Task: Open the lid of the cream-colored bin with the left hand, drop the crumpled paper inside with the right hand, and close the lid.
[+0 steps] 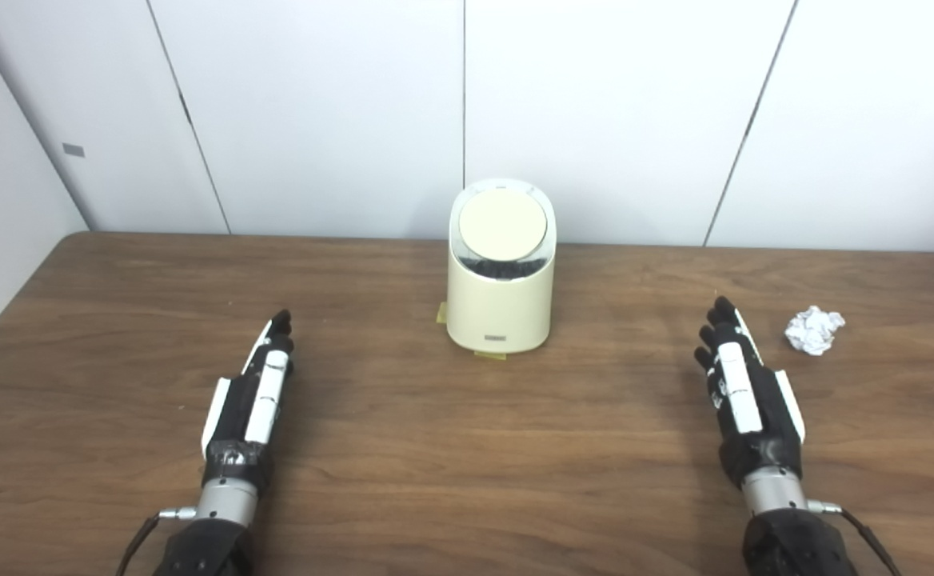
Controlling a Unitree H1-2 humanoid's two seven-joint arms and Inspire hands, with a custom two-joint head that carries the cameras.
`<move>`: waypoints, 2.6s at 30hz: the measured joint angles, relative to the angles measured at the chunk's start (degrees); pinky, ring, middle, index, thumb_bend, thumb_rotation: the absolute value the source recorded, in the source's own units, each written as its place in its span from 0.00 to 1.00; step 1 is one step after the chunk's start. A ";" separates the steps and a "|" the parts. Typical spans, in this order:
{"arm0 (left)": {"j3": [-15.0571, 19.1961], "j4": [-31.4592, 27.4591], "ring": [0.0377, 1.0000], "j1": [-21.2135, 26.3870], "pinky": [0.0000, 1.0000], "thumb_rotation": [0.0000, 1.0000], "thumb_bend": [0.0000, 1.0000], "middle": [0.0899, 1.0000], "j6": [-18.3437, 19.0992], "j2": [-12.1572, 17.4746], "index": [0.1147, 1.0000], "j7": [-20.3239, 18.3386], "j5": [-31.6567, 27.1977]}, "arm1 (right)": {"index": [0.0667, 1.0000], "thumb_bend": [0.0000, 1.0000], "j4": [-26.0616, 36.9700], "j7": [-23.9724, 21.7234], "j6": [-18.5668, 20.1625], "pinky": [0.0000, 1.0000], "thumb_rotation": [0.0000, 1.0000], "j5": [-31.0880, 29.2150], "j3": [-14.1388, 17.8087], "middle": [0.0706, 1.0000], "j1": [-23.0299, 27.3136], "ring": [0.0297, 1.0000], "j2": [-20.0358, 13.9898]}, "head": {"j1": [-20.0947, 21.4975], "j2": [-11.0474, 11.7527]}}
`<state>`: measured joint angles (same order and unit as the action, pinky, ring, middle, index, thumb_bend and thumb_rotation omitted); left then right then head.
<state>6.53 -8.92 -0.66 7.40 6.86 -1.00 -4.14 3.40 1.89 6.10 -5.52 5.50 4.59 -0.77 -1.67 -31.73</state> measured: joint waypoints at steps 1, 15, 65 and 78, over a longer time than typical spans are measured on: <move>-0.07 0.00 1.00 0.00 1.00 0.78 0.56 1.00 0.00 0.22 1.00 -0.02 0.16 | 0.96 0.56 -0.07 0.00 -0.01 0.97 0.82 0.03 -0.02 0.98 -0.03 0.97 0.00 | 0.00 0.00; -0.70 -0.31 0.99 0.01 1.00 0.73 0.57 0.98 0.53 0.86 1.00 0.30 2.72 | 0.97 0.55 -0.07 -0.01 -0.41 0.96 0.83 0.29 -0.56 0.98 -0.02 0.97 -0.01 | 0.09 1.58; -13.39 21.82 0.92 42.25 0.87 0.21 0.87 0.94 19.27 2.78 0.97 -6.55 15.82 | 0.96 0.48 -5.92 0.99 -7.60 0.93 0.81 4.15 -2.15 0.95 2.17 0.95 -0.15 | 0.44 3.34; -17.37 23.55 0.88 45.18 0.76 0.13 0.86 0.92 19.25 1.27 0.95 -8.69 19.83 | 0.97 0.49 -6.02 1.49 -7.57 0.94 0.83 5.81 -2.65 0.97 2.42 0.96 0.72 | 1.14 2.55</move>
<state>-10.84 14.62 44.52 26.65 8.13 -9.70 15.69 -2.62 3.38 -1.47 0.29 2.85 7.01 -0.05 -0.53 -29.18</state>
